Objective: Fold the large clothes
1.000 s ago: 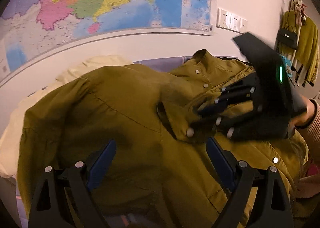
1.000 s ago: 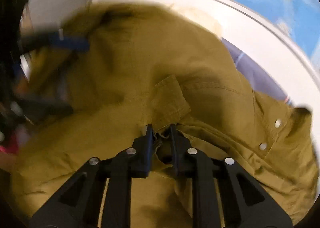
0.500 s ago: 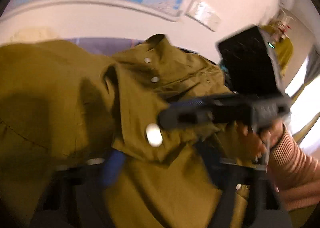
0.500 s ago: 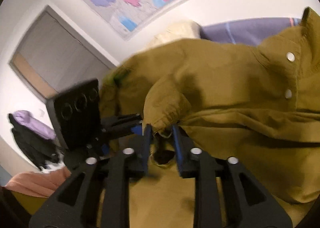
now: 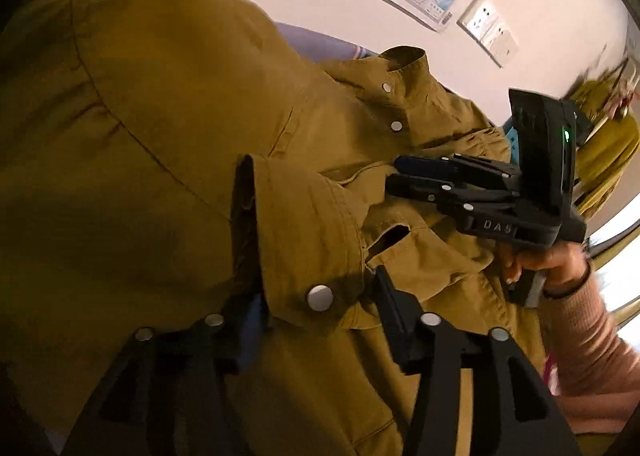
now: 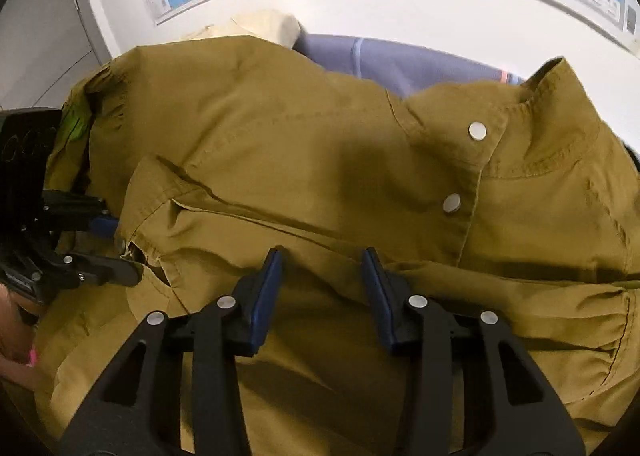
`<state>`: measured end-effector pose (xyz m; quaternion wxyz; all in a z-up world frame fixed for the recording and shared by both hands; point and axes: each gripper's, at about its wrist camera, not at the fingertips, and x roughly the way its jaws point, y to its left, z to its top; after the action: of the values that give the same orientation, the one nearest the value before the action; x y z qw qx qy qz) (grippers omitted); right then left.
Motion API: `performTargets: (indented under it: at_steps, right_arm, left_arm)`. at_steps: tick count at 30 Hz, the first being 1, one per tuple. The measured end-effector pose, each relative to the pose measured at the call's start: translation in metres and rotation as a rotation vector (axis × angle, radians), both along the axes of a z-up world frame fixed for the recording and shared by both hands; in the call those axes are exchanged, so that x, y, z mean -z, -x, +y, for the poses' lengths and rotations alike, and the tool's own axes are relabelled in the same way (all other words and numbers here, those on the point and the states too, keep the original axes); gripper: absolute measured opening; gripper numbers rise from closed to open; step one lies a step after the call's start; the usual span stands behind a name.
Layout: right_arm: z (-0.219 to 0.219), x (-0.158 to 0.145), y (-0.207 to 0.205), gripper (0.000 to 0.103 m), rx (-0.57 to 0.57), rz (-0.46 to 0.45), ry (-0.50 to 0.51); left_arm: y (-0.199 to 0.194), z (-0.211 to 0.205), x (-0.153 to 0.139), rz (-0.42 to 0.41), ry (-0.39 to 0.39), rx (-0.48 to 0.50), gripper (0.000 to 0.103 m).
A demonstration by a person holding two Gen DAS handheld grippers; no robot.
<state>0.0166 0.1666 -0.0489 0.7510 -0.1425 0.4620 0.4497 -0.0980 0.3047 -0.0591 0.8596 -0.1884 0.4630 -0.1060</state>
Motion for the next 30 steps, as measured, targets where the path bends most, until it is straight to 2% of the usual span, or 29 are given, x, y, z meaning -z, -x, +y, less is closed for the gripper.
performTargets:
  at_steps: [1, 2, 3, 4, 5, 7, 8, 9, 12, 14, 16, 17, 19, 20, 21, 22, 24, 26, 28, 30]
  right_arm:
    - [-0.001, -0.005, 0.001, 0.045, -0.007, -0.018, -0.014]
    - [-0.001, -0.01, 0.004, 0.053, -0.014, -0.052, -0.014]
    - [-0.001, -0.012, 0.006, 0.062, -0.019, -0.09, 0.003]
    - [0.002, -0.011, 0.009, 0.062, -0.036, -0.115, 0.032]
    - [0.007, -0.007, 0.011, 0.062, -0.056, -0.132, 0.063]
    - [0.018, 0.004, 0.017, 0.047, -0.096, -0.185, 0.158]
    - [0.019, 0.005, 0.018, 0.031, -0.1, -0.204, 0.175]
    - [0.02, 0.003, 0.017, 0.004, -0.099, -0.214, 0.177]
    - [0.014, -0.008, 0.008, 0.004, -0.025, -0.23, 0.142]
    - [0.011, -0.007, 0.002, 0.006, 0.017, -0.202, 0.135]
    - [0.01, 0.001, -0.001, 0.009, 0.033, -0.195, 0.172]
    - [0.011, 0.005, -0.001, 0.011, 0.033, -0.189, 0.19]
    - [0.009, 0.0, 0.002, 0.019, 0.051, -0.176, 0.158]
    - [0.005, -0.007, 0.004, 0.03, 0.062, -0.162, 0.123]
    - [0.002, -0.014, 0.007, 0.035, 0.072, -0.161, 0.09]
    - [-0.001, -0.023, 0.014, 0.036, 0.064, -0.172, 0.058]
    - [0.001, -0.035, 0.027, 0.036, 0.014, -0.167, 0.017]
    - [0.009, -0.039, 0.045, 0.035, -0.069, -0.147, -0.006]
    - [0.024, -0.03, 0.057, 0.035, -0.134, -0.123, 0.015]
    - [0.034, -0.016, 0.061, 0.036, -0.148, -0.116, 0.058]
  left_arm:
    - [0.001, 0.001, -0.003, -0.011, 0.009, 0.003, 0.06]
    - [0.001, 0.0, -0.006, -0.025, 0.001, 0.007, 0.065]
    - [0.002, 0.0, -0.007, -0.034, -0.014, 0.008, 0.065]
    - [0.0, -0.002, -0.008, -0.041, -0.037, 0.006, 0.063]
    - [-0.003, -0.004, -0.01, -0.045, -0.065, 0.008, 0.054]
    - [-0.009, -0.007, -0.009, -0.034, -0.103, 0.007, 0.045]
    - [-0.012, -0.01, -0.012, -0.04, -0.124, 0.005, 0.043]
    - [-0.012, -0.012, -0.014, -0.054, -0.143, 0.005, 0.043]
    - [-0.014, -0.015, -0.02, -0.093, -0.229, -0.015, 0.044]
    - [-0.02, -0.017, -0.02, -0.092, -0.278, -0.03, 0.057]
    - [-0.021, -0.019, -0.02, -0.096, -0.314, -0.03, 0.061]
    - [-0.018, -0.018, -0.023, -0.098, -0.326, -0.035, 0.067]
    - [-0.009, -0.013, -0.033, -0.122, -0.34, -0.068, 0.074]
    - [-0.003, -0.013, -0.038, -0.14, -0.353, -0.077, 0.077]
    - [0.011, -0.007, -0.047, -0.159, -0.376, -0.088, 0.08]
    - [0.025, -0.001, -0.057, -0.182, -0.388, -0.103, 0.086]
    - [0.054, 0.011, -0.074, -0.238, -0.422, -0.14, 0.087]
    - [0.083, 0.027, -0.087, -0.263, -0.504, -0.22, 0.089]
    - [0.107, 0.04, -0.094, -0.27, -0.566, -0.279, 0.089]
    - [0.125, 0.053, -0.096, -0.251, -0.613, -0.343, 0.09]
